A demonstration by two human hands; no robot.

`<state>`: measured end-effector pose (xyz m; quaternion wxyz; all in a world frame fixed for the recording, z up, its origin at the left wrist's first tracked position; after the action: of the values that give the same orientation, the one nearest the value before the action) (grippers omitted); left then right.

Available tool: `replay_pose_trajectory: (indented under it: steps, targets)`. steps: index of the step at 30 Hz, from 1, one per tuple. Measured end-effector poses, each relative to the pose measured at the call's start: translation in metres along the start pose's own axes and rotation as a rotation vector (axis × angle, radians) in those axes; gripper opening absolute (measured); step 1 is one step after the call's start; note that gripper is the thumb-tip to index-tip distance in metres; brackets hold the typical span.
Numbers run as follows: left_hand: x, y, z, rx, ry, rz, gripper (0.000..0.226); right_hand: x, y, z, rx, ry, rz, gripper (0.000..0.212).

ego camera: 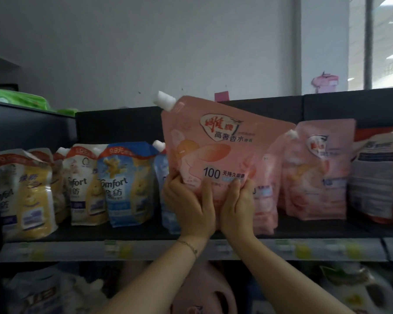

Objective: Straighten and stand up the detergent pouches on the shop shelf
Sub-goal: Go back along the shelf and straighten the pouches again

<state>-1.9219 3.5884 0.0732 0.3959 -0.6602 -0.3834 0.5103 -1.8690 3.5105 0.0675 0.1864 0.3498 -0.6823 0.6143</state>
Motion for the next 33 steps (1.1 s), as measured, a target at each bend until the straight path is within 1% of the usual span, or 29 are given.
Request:
replay_pose_trajectory:
  steps: [5, 10, 12, 13, 16, 17, 21, 23, 25, 27, 29, 30, 31, 33]
  targets:
    - [-0.038, 0.035, -0.047, 0.013, 0.005, 0.025, 0.047, -0.016, -0.023, 0.066, -0.007, 0.056, -0.014, 0.035]
    - [-0.08, 0.06, -0.084, 0.013, -0.001, 0.056, 0.061, -0.025, -0.044, 0.121, -0.009, 0.087, -0.015, 0.037]
    - [-0.094, 0.068, -0.099, 0.018, -0.003, 0.063, 0.059, -0.028, -0.053, 0.14, -0.012, 0.105, -0.006, 0.038]
    - [-0.101, 0.071, -0.106, 0.021, -0.003, 0.073, 0.058, -0.029, -0.057, 0.149, -0.013, 0.109, -0.003, 0.041]
    - [-0.12, 0.082, -0.126, 0.023, 0.008, 0.063, 0.056, -0.035, -0.071, 0.174, -0.034, 0.142, 0.0, 0.061]
    - [-0.126, 0.085, -0.132, 0.026, 0.014, 0.056, 0.056, -0.037, -0.077, 0.182, -0.042, 0.162, -0.007, 0.06]
    - [-0.142, 0.098, -0.161, 0.078, 0.081, 0.101, 0.06, -0.042, -0.096, 0.213, -0.054, 0.239, -0.037, 0.036]
    - [-0.145, 0.107, -0.175, 0.126, 0.097, 0.146, 0.061, -0.049, -0.104, 0.227, -0.038, 0.271, -0.063, 0.029]
    - [-0.145, 0.117, -0.189, 0.214, 0.088, 0.207, 0.062, -0.058, -0.11, 0.239, -0.03, 0.316, -0.092, 0.033]
    - [-0.142, 0.126, -0.203, 0.35, 0.044, 0.269, 0.068, -0.07, -0.117, 0.247, -0.008, 0.374, -0.14, 0.04]
    - [-0.133, 0.132, -0.21, 0.523, -0.091, 0.304, 0.066, -0.084, -0.123, 0.253, 0.063, 0.481, -0.25, 0.046]
    - [-0.13, 0.134, -0.211, 0.575, -0.184, 0.279, 0.063, -0.092, -0.126, 0.257, 0.104, 0.56, -0.298, 0.048]
    - [-0.126, 0.134, -0.209, 0.591, -0.265, 0.238, 0.062, -0.098, -0.128, 0.26, 0.131, 0.645, -0.301, 0.05]
    - [-0.122, 0.131, -0.2, 0.56, -0.36, 0.143, 0.065, -0.1, -0.13, 0.264, 0.127, 0.795, -0.166, 0.057]
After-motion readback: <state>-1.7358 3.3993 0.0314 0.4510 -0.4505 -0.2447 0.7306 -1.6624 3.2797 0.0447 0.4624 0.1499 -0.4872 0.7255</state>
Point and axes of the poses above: each hand's wrist, its own y-axis away from the middle knuckle, its own z-axis out of the back of the hand, x = y × z, the point moved 2 cm from there along -y, towards the middle knuckle, and after that the axes turned 4 degrees about -z, right-handed, at the moved point
